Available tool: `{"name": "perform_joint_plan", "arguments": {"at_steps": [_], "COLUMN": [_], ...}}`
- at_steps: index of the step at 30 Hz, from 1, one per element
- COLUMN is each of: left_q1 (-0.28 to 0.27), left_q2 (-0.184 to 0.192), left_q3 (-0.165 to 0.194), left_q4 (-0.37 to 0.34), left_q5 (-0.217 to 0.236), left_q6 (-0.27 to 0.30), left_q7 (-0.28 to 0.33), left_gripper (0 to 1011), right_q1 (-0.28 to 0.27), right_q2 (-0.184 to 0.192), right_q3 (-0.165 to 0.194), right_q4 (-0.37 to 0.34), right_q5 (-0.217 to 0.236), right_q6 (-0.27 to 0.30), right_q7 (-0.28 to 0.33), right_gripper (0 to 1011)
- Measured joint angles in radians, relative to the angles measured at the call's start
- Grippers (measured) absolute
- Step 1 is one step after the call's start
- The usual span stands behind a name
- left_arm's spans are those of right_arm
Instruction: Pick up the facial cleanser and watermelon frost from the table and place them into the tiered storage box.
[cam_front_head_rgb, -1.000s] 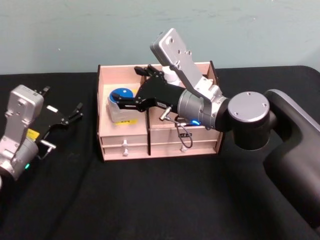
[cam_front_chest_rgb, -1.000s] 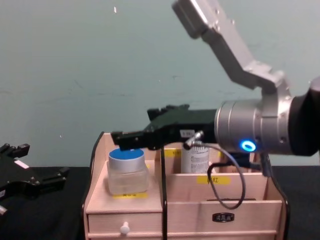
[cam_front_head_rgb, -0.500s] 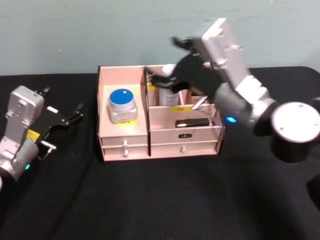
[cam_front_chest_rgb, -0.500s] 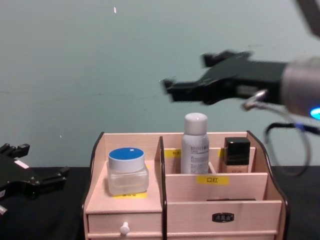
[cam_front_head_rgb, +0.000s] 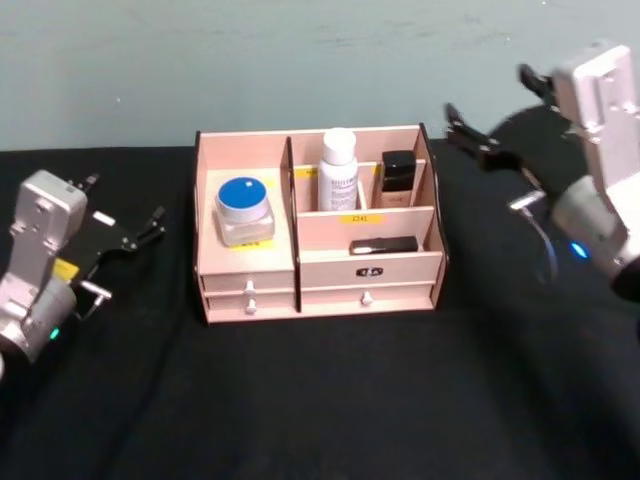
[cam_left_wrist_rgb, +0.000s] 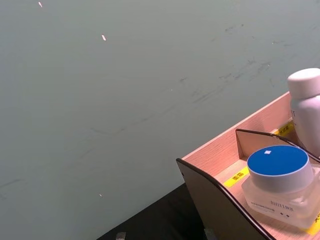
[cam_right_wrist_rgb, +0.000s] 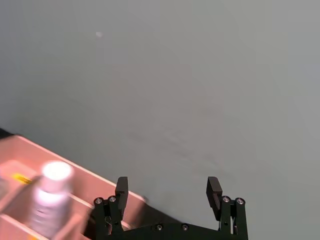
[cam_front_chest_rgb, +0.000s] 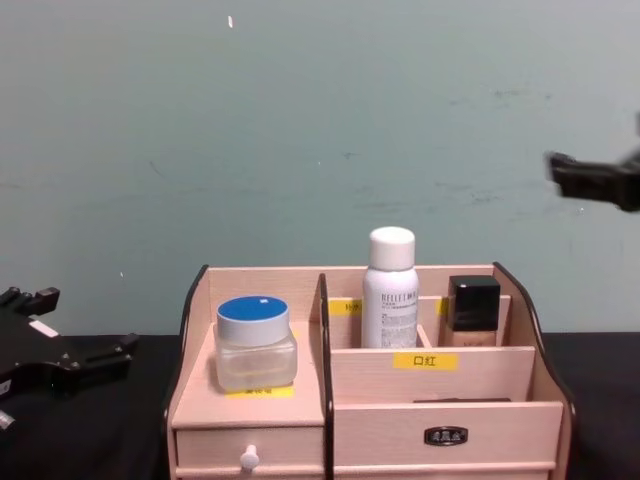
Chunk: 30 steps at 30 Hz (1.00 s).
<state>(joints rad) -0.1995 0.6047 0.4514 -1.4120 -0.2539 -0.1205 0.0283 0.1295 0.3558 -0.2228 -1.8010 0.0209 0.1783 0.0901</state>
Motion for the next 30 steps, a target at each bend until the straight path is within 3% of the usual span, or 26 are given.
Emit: {"name": "perform_joint_plan", "arguments": {"at_steps": [4, 10, 20, 30], "left_q1": [0.000, 0.000, 0.000, 0.000], "left_q2": [0.000, 0.000, 0.000, 0.000], "left_q3": [0.000, 0.000, 0.000, 0.000], "left_q4": [0.000, 0.000, 0.000, 0.000], "left_q5": [0.000, 0.000, 0.000, 0.000], "left_q6": [0.000, 0.000, 0.000, 0.000], "left_q7": [0.000, 0.000, 0.000, 0.000], "left_gripper": [1010, 1009, 1010, 1010], "right_q1": [-0.031, -0.047, -0.036, -0.038], "right_q2": [-0.010, -0.028, -0.054, -0.052], "right_q3": [0.054, 0.093, 0.100, 0.100], "right_q4": [0.026, 0.079, 0.189, 0.180], "right_q5": [0.009, 0.016, 0.019, 0.019], "right_q6": [-0.004, -0.004, 0.008, 0.007], "right_q7": [-0.022, -0.028, 0.007, 0.006], "right_gripper": [1002, 1002, 1002, 1002]}}
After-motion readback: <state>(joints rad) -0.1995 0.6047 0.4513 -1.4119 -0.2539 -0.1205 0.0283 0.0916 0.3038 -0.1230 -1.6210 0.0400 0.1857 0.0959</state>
